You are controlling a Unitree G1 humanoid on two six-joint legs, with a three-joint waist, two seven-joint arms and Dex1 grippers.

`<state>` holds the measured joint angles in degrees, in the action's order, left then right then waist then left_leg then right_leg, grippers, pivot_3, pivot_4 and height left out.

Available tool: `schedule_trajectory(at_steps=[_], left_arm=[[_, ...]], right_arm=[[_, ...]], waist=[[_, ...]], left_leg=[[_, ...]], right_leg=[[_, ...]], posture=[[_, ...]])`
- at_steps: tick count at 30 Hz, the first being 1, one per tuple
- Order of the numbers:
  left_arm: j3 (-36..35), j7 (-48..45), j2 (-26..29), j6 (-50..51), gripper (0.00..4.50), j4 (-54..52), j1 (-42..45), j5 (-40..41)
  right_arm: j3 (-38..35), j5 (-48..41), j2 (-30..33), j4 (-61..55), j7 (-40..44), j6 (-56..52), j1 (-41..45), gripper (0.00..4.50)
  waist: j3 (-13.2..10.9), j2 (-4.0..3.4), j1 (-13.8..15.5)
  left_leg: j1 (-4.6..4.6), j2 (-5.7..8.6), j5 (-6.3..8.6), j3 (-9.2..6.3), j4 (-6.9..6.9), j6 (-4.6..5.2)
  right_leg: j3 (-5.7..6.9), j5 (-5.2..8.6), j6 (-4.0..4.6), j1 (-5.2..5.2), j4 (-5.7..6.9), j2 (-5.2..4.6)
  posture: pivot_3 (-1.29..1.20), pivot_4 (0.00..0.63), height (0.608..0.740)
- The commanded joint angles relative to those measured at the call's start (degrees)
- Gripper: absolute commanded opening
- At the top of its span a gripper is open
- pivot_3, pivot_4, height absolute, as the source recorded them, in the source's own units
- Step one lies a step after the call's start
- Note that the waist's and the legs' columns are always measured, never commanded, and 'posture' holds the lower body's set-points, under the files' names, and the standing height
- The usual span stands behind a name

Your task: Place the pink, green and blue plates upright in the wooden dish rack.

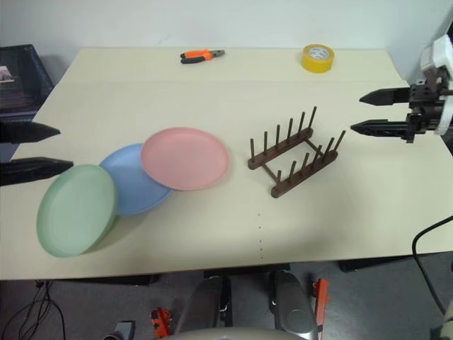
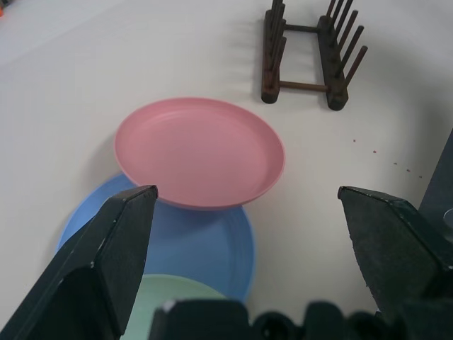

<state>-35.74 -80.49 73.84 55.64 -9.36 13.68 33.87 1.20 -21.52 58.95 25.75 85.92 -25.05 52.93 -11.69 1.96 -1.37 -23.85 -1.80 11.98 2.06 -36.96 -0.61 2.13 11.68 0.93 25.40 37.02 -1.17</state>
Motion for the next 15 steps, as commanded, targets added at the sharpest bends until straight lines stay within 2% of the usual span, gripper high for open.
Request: schedule_trajectory(at_steps=[1,7,10,12,15], left_arm=[[-3.4,1.1,-0.4,-0.8,4.49,-2.5,-1.6,0.8],[-9.5,2.3,-1.8,3.3,4.49,-10.0,-6.6,3.7],[-8.7,4.7,-2.8,5.8,4.49,-15.9,-6.4,7.9],[-5.4,7.7,-6.2,6.6,4.49,-22.1,-6.9,12.0],[10.1,18.1,-11.7,4.0,4.49,-32.8,-7.6,8.9]], right_arm=[[-1.2,-0.1,-0.3,-0.3,1.9,1.3,2.0,3.88],[-0.7,0.2,-2.7,0.0,2.2,1.8,3.8,3.88],[-0.4,0.7,-3.0,1.2,2.5,2.1,5.1,3.88],[-0.3,0.9,-3.4,1.4,2.4,2.3,5.3,3.88],[0.0,2.0,-3.6,2.8,2.6,3.9,5.1,3.88]], waist=[[0.0,0.00,-0.1],[0.0,0.00,-0.2],[0.0,0.00,-0.2],[0.0,-0.08,-0.2],[0.1,-0.11,-0.1]], left_leg=[[-0.01,0.00,0.00,0.01,0.00,0.00],[-0.02,0.01,0.00,0.00,-0.01,-0.01],[-0.02,0.00,0.00,-0.03,-0.03,-0.01],[0.00,0.01,0.00,-0.03,-0.03,-0.01],[0.06,0.08,0.00,-0.01,-0.05,-0.01]], right_leg=[[0.00,-0.01,-0.01,0.01,0.01,0.00],[0.00,-0.04,-0.06,0.03,0.04,0.00],[0.01,-0.02,-0.04,0.02,0.04,0.00],[-0.01,-0.01,-0.01,-0.01,0.04,0.00],[-0.08,-0.11,-0.18,-0.12,0.00,0.01]], posture=[[0.00,0.150,0.740],[0.00,0.150,0.740],[0.00,0.150,0.740],[0.00,0.150,0.740],[0.00,0.150,0.740]])
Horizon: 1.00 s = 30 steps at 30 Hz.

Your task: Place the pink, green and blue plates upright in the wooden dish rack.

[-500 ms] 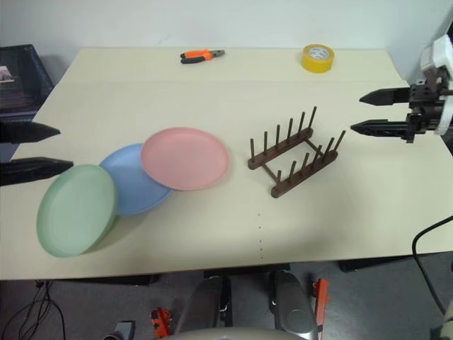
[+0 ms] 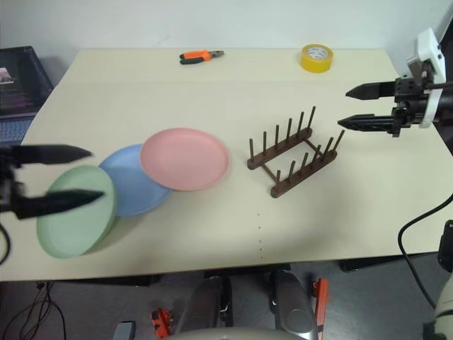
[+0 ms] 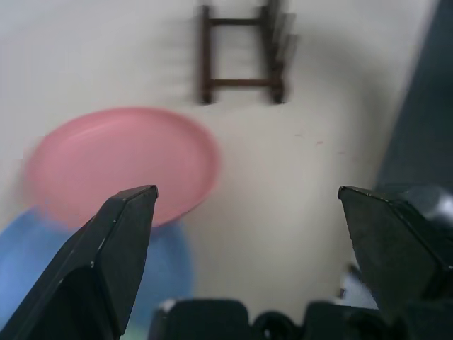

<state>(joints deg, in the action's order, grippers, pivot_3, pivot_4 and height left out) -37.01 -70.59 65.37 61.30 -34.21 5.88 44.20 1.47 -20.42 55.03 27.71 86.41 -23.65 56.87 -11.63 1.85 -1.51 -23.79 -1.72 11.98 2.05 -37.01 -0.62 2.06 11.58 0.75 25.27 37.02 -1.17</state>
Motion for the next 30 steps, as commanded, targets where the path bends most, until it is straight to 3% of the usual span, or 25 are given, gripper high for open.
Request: schedule_trajectory(at_steps=[1,5,8,13,21,30], left_arm=[[18.2,13.2,-6.5,-2.1,4.49,-9.8,2.2,-3.6],[39.9,29.8,-20.9,0.0,4.49,-8.1,15.1,-12.4],[49.8,35.5,-30.6,0.5,4.49,-1.5,21.4,-16.2],[61.8,44.6,-40.1,2.8,4.49,13.8,29.3,-26.2],[64.6,51.8,-56.0,2.5,4.49,26.6,33.8,-31.3],[64.8,54.0,-61.8,2.1,4.49,32.9,35.4,-34.5]], right_arm=[[-0.4,1.1,0.1,1.1,1.8,2.8,1.2,3.88],[-1.2,0.0,-0.8,-2.5,0.7,0.3,0.9,3.88],[-1.5,-0.5,-0.9,-6.0,0.1,-1.2,-0.8,3.88],[-3.0,-1.8,0.4,-12.0,-0.6,-4.5,-3.6,3.88],[-6.4,-4.0,3.3,-20.2,-3.9,-8.9,-9.5,3.88],[-7.7,-5.7,4.5,-23.6,-5.9,-11.0,-11.8,3.88]], waist=[[0.0,0.00,0.1],[0.0,0.05,1.3],[0.0,0.03,1.6],[0.0,0.04,1.4],[0.0,0.03,1.6],[0.0,0.02,1.4]], left_leg=[[0.00,0.02,0.00,0.02,-0.01,0.00],[-0.07,0.09,-0.04,-0.02,-0.30,-0.01],[-0.12,0.08,-0.04,-0.09,-0.70,-0.01],[-0.08,0.17,-0.04,-0.09,-0.91,0.01],[-0.18,0.14,-0.03,-0.14,-0.85,0.01],[-0.11,0.19,-0.03,-0.20,-0.89,0.02]], right_leg=[[-0.04,-0.05,-0.09,0.00,0.02,0.00],[-0.06,-0.29,-0.29,-0.10,0.07,0.13],[-0.03,-0.41,-0.33,-0.21,0.14,0.26],[-0.08,-0.47,-0.38,-0.31,0.13,0.26],[-0.05,-0.49,-0.38,-0.26,0.05,0.23],[0.00,-0.49,-0.38,-0.31,0.11,0.25]], posture=[[0.00,0.150,0.740],[0.00,0.150,0.740],[0.00,0.150,0.740],[0.00,0.150,0.740],[0.00,0.150,0.740],[0.00,0.150,0.740]])
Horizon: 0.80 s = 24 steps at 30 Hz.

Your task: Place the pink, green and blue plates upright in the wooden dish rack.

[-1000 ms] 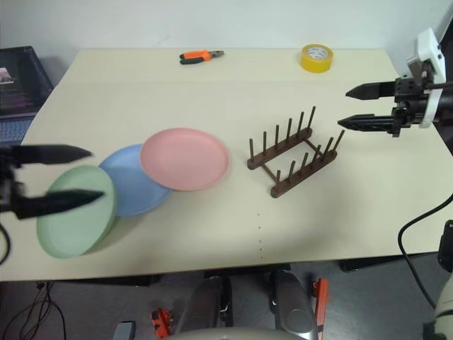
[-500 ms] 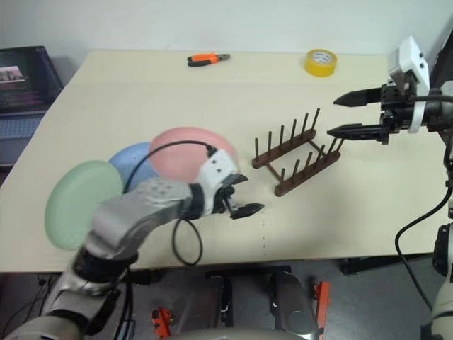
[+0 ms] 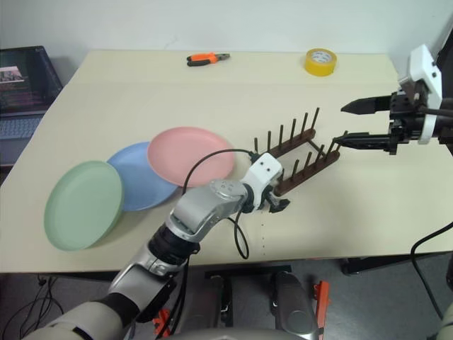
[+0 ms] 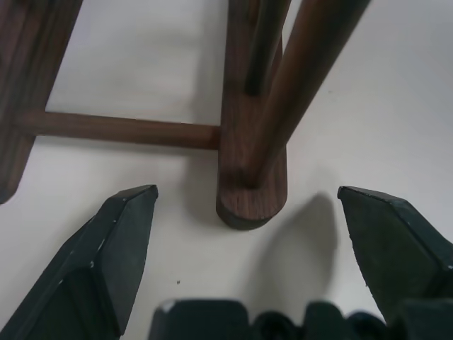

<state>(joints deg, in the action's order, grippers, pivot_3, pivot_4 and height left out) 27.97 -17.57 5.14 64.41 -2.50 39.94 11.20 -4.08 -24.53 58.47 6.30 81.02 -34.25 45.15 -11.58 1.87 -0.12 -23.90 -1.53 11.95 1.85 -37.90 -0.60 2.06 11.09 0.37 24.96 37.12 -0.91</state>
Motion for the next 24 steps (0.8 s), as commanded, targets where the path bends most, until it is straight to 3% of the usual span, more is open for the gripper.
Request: schedule_trajectory(at_steps=[1,2,5,9,13,19,24], left_arm=[[0.5,1.0,-1.8,-1.7,4.49,2.2,1.6,-2.3],[0.5,1.2,-2.3,-2.5,4.49,3.2,1.7,-2.8],[0.5,0.7,-2.9,-4.8,3.88,5.4,1.5,-3.7],[-0.1,-1.4,-2.1,-6.8,2.46,6.9,2.1,-4.4],[0.2,-9.2,1.7,-9.6,1.10,7.0,4.7,-3.0],[2.1,-27.2,9.3,-20.0,1.01,9.8,10.4,-2.0],[4.1,-39.7,11.8,-32.7,1.01,16.2,13.1,-3.5]], right_arm=[[-2.2,-1.7,1.0,-2.4,-0.8,-0.6,-0.2,3.88],[-2.2,-1.8,1.0,-2.7,-1.1,-0.8,-0.3,3.88],[-2.1,-2.3,0.9,-3.3,-1.7,-0.9,-0.7,3.88],[-2.2,-2.7,0.7,-3.7,-2.5,-1.1,-0.9,3.88],[-2.4,-3.1,0.6,-4.4,-3.0,-1.1,-1.6,3.88],[-3.5,-3.9,1.0,-6.2,-3.8,-1.4,-3.5,3.88],[-5.7,-5.2,1.8,-9.0,-5.3,-2.6,-6.8,3.88]], waist=[[0.0,0.00,0.0],[0.0,0.00,0.0],[0.0,0.00,0.0],[0.0,0.00,0.1],[0.0,0.00,0.0],[0.0,-0.01,0.1],[0.0,-0.01,0.2]], left_leg=[[0.00,0.01,0.00,-0.01,-0.02,0.00],[-0.01,0.00,0.00,0.01,-0.02,0.00],[-0.02,0.00,0.00,0.03,-0.01,0.00],[-0.02,0.00,0.00,0.02,-0.02,0.00],[-0.03,0.01,0.00,0.03,-0.01,0.00],[-0.13,0.02,0.00,0.01,0.04,0.00],[-0.29,0.00,0.01,0.02,0.04,0.00]], right_leg=[[0.00,0.02,0.03,-0.01,-0.02,0.00],[-0.02,0.02,0.03,-0.01,-0.03,-0.01],[-0.05,0.00,-0.01,-0.01,-0.05,-0.06],[-0.03,0.00,0.00,-0.02,-0.06,-0.09],[-0.02,0.01,0.01,-0.01,-0.07,-0.08],[0.06,0.02,0.03,0.11,-0.06,0.00],[0.05,0.02,0.01,0.18,-0.15,-0.06]], posture=[[0.00,0.150,0.740],[0.00,0.150,0.740],[0.00,0.150,0.740],[0.00,0.150,0.740],[0.00,0.150,0.740],[0.00,0.150,0.740],[0.00,0.150,0.740]])
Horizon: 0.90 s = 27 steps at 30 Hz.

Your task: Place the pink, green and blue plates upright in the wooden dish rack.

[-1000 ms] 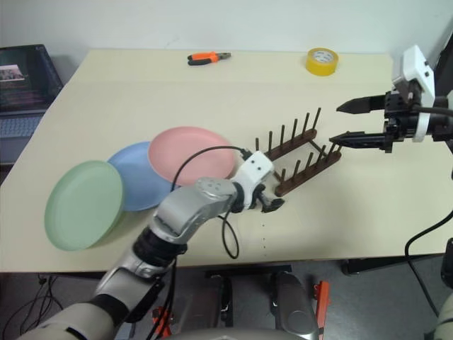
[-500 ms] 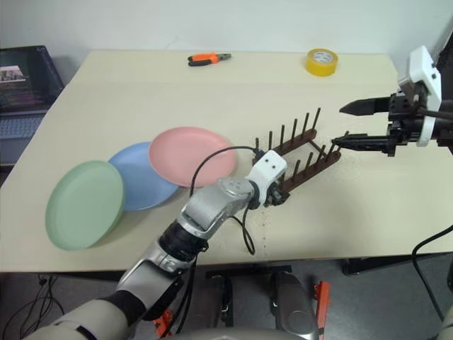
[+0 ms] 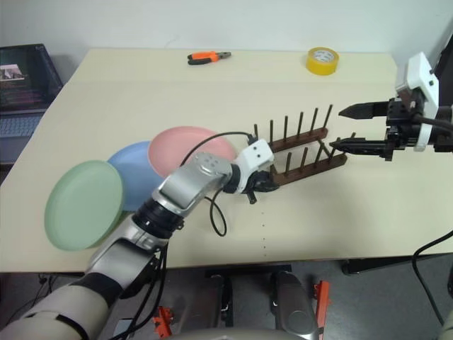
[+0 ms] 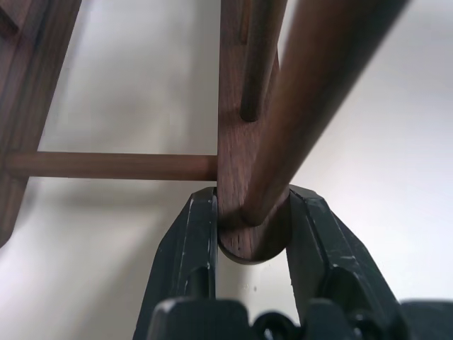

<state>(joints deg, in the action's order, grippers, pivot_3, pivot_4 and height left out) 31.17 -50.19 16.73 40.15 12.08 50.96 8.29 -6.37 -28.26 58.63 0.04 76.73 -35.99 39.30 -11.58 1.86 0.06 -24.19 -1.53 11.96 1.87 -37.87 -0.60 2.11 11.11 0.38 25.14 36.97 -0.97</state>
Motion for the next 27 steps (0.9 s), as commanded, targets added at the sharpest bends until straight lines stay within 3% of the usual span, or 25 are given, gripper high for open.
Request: schedule_trajectory(at_steps=[1,4,9,21,27], left_arm=[[1.2,-8.5,0.3,-10.4,1.01,2.8,2.5,-1.2],[3.2,-10.4,-0.1,-17.7,1.01,8.4,4.0,-5.3],[2.7,-8.6,-3.7,-20.0,1.01,17.5,6.1,-9.7],[-0.4,-6.9,-7.6,-18.4,1.01,21.4,5.8,-12.8],[-2.0,-8.3,-7.1,-16.5,3.07,17.5,6.0,-13.0]], right_arm=[[-3.8,-1.8,1.8,-3.4,-1.4,-1.2,-1.6,3.88],[-5.3,-2.6,2.5,-5.2,-2.2,-2.3,-3.3,3.88],[-7.8,-4.1,3.9,-7.6,-3.5,-3.6,-6.1,3.88],[-9.2,-6.0,4.9,-10.0,-5.6,-5.0,-8.9,3.88],[-9.1,-6.4,5.3,-9.8,-6.0,-5.1,-9.0,3.88]], waist=[[0.0,0.00,0.0],[0.0,0.00,0.0],[0.0,0.00,0.0],[0.0,0.00,0.0],[0.0,0.00,-0.1]], left_leg=[[-0.04,-0.01,0.00,0.02,0.00,0.01],[-0.11,0.00,0.00,0.02,-0.03,0.01],[-0.11,0.01,0.00,0.02,-0.06,0.02],[-0.10,-0.01,0.00,-0.02,-0.07,0.02],[-0.10,-0.02,0.00,-0.01,-0.05,0.02]], right_leg=[[-0.01,0.00,0.00,0.03,-0.01,-0.01],[-0.01,-0.01,-0.03,0.10,0.00,-0.05],[0.00,-0.02,-0.04,0.10,0.03,-0.03],[0.02,-0.03,-0.06,0.08,0.02,-0.04],[0.02,-0.04,-0.08,0.09,0.01,-0.03]], posture=[[0.00,0.150,0.740],[0.00,0.150,0.740],[0.00,0.150,0.740],[0.00,0.150,0.740],[0.00,0.150,0.740]])
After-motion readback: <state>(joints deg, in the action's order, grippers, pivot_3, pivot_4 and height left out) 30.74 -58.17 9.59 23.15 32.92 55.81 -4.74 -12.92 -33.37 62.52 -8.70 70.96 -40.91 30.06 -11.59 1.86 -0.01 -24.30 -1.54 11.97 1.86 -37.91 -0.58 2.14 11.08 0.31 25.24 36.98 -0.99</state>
